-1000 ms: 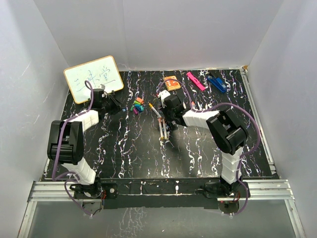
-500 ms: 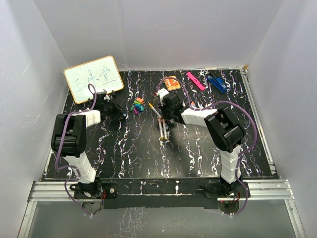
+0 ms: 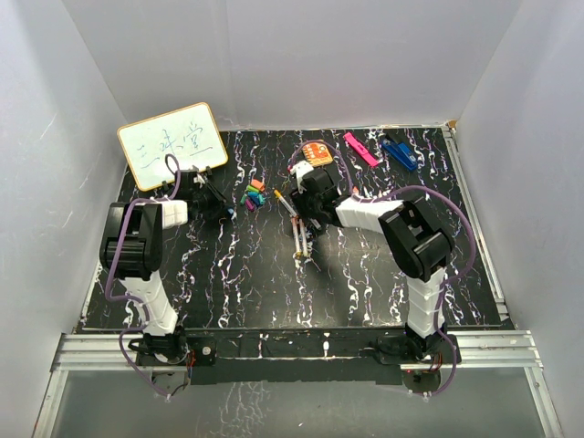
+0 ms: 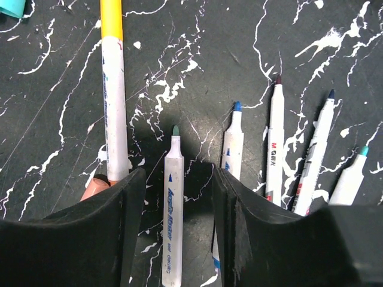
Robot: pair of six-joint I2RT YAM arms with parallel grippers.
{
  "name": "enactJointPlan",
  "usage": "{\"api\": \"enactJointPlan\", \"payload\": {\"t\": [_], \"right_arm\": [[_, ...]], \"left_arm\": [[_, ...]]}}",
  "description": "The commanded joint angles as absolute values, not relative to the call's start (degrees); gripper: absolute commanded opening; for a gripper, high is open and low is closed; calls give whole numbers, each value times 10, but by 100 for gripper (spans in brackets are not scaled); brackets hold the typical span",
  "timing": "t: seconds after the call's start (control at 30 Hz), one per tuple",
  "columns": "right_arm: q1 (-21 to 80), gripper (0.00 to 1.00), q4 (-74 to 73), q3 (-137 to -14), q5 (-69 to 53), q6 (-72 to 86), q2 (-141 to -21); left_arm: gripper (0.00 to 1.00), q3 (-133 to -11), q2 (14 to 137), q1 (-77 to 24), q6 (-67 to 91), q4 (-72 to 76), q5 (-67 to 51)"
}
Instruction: Open the pen caps
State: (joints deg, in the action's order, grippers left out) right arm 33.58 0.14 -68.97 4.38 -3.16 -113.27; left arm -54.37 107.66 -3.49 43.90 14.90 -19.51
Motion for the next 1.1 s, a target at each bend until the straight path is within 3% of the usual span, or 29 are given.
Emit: {"api": "enactJointPlan", "payload": {"t": [0.0, 0.3, 0.43, 0.67, 0.73, 0.8, 0.83, 1.07], "right_arm": [[334, 47, 16, -704, 50, -31, -1073], [335, 53, -7, -706, 5, -13, -1040], [336, 55, -21, -735, -9, -11, -1064], [343, 56, -44, -793, -20, -11, -1120], [343, 56, -50, -809, -21, -11, -1136], [344, 56, -54, -820, -21, -11, -1149], [345, 56, -55, -824, -22, -11, -1154], [351, 56, -68, -852, -25, -11, -1190]], "left_arm": [[19, -565, 1087, -32, 440, 149, -203], [26, -569, 1093, -32, 443, 154, -205], [36, -568, 1086, -31, 446, 152, -205], [65, -538, 1006, -25, 447, 144, -178], [76, -520, 968, -23, 447, 146, -166], [95, -505, 931, -21, 447, 149, -157], [98, -499, 914, -20, 447, 153, -156], [99, -479, 839, -13, 468, 176, -199]]}}
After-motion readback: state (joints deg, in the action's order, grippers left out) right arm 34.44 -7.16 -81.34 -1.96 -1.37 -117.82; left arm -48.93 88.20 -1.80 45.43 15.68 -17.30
